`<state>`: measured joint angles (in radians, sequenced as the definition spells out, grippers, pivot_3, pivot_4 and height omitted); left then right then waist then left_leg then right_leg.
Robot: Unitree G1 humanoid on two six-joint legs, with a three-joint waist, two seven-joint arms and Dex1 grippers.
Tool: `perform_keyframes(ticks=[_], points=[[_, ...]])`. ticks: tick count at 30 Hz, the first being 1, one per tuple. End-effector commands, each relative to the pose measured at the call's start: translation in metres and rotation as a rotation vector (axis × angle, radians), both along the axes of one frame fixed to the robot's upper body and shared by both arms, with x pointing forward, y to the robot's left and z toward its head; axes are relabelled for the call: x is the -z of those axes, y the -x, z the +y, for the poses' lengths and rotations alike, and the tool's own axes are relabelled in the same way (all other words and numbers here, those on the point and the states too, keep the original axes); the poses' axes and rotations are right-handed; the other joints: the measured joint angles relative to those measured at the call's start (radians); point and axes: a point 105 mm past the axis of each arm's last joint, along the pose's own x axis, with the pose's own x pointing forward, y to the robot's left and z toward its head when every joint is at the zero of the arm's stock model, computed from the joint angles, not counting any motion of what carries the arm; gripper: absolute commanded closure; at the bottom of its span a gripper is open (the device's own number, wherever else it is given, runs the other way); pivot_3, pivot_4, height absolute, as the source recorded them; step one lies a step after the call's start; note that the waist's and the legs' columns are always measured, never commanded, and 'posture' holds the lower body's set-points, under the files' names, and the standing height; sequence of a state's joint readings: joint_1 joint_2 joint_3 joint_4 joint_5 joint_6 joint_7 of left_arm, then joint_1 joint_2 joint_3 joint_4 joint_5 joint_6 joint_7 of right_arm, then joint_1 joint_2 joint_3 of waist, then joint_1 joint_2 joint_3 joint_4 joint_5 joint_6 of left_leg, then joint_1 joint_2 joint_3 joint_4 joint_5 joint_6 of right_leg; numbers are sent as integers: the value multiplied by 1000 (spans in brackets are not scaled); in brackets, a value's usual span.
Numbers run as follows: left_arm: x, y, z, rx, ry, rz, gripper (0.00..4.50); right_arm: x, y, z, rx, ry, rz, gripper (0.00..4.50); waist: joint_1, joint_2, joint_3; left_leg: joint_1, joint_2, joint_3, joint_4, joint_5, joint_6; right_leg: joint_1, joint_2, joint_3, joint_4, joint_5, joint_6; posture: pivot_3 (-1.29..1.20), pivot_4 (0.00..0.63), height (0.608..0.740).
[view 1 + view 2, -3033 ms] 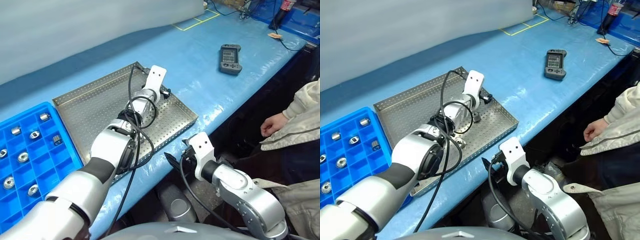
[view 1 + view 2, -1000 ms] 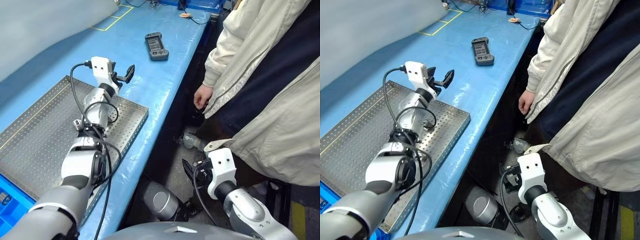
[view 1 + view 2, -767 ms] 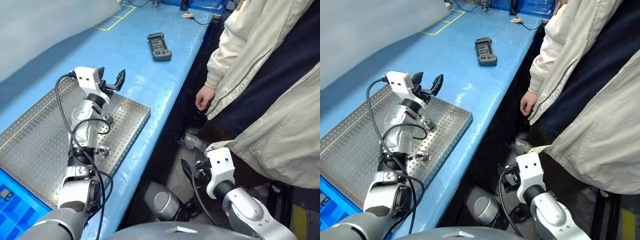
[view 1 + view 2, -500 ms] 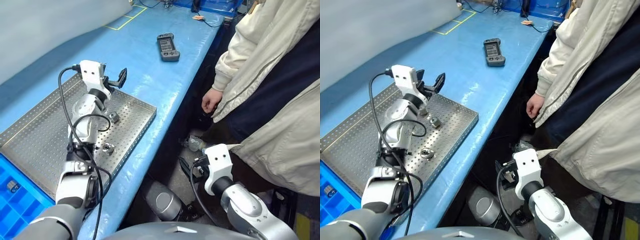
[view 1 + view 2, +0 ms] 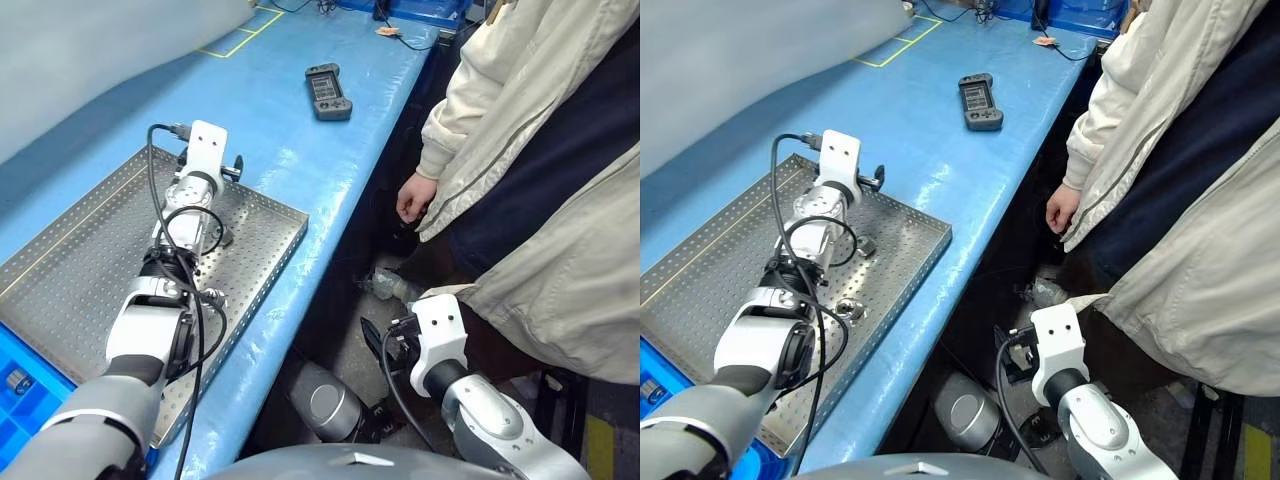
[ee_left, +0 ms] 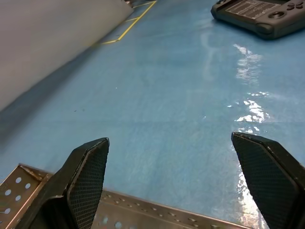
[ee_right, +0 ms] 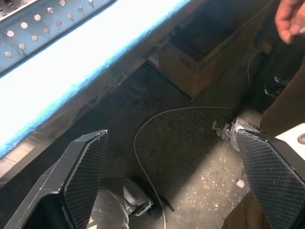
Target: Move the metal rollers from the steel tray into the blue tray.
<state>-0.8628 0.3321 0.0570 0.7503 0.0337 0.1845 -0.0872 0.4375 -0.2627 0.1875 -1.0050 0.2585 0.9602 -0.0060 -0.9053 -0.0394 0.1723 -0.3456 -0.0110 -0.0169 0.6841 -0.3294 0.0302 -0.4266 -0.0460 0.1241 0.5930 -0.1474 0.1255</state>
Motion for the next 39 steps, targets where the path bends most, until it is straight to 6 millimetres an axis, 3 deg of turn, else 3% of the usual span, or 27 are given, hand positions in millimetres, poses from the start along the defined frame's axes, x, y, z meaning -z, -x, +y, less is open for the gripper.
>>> perform_keyframes(ticks=[1, 8, 17, 30, 39], points=[[-4, 4, 25, -59, 36, -39, 29, -12, -1, 4, -21, -18, -55, 0, 1, 0, 0, 0, 0, 0, 0, 0, 0, 0, 0, 0, 0, 0, 0, -826, 150, 740], [9, 17, 50, -95, 69, 18, 29, -13, -5, 6, -56, -14, -58, 0, 22, 0, 0, -1, 0, 1, 0, 0, 0, -1, 0, 0, 0, 1, 1, -791, 150, 740], [23, 18, 21, 78, 102, 161, 29, -12, -8, 10, -71, -21, -58, 0, 60, 0, 0, -2, -1, 0, 0, 0, 1, -3, -1, 0, 1, 1, 1, -790, 150, 740], [35, 17, 8, 99, 7, 293, 29, -12, -9, 12, -67, -30, -62, 0, 68, 1, 0, -2, -1, 0, 0, 0, 1, -3, -1, 0, 2, 1, 1, -793, 150, 740], [40, 17, 31, -50, -8, 344, 29, -11, -9, 12, -57, -32, -64, 0, 67, 1, 0, -2, -1, 0, 1, 0, 1, -3, -1, 1, 3, 1, 1, -798, 150, 740]])
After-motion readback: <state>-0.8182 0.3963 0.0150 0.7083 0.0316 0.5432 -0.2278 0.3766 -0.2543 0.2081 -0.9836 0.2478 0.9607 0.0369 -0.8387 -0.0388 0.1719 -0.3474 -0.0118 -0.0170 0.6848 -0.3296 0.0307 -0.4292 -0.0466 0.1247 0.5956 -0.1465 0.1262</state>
